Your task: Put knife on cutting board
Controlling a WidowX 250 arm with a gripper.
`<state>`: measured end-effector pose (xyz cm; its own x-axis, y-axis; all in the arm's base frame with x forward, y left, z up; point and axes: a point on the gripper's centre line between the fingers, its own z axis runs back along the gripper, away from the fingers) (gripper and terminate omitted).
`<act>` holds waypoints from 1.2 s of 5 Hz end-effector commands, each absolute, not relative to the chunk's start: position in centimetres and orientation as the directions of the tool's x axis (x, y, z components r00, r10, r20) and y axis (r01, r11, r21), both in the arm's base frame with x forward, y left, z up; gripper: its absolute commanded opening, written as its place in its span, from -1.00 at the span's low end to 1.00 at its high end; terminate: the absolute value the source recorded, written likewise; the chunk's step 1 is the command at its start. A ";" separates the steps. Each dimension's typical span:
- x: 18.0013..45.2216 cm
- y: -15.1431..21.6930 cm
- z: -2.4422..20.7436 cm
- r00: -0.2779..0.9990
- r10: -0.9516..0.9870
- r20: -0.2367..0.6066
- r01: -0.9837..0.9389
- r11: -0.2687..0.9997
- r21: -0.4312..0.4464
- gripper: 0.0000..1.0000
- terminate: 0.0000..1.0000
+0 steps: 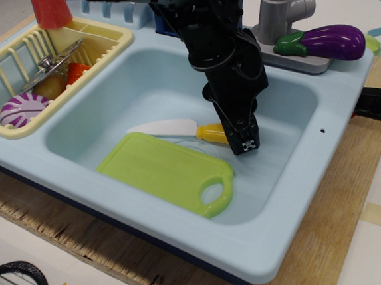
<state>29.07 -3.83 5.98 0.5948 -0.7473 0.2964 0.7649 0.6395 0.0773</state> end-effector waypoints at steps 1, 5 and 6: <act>29.8 -3.4 7.1 0.555 -0.791 0.257 0.787 0.600 0.145 -1.00 -1.00; 27.9 -5.9 12.2 0.572 -0.792 0.214 0.779 0.606 0.161 -1.00 -1.00; 26.2 -6.1 11.8 0.595 -0.769 0.233 0.774 0.627 0.091 -1.00 -1.00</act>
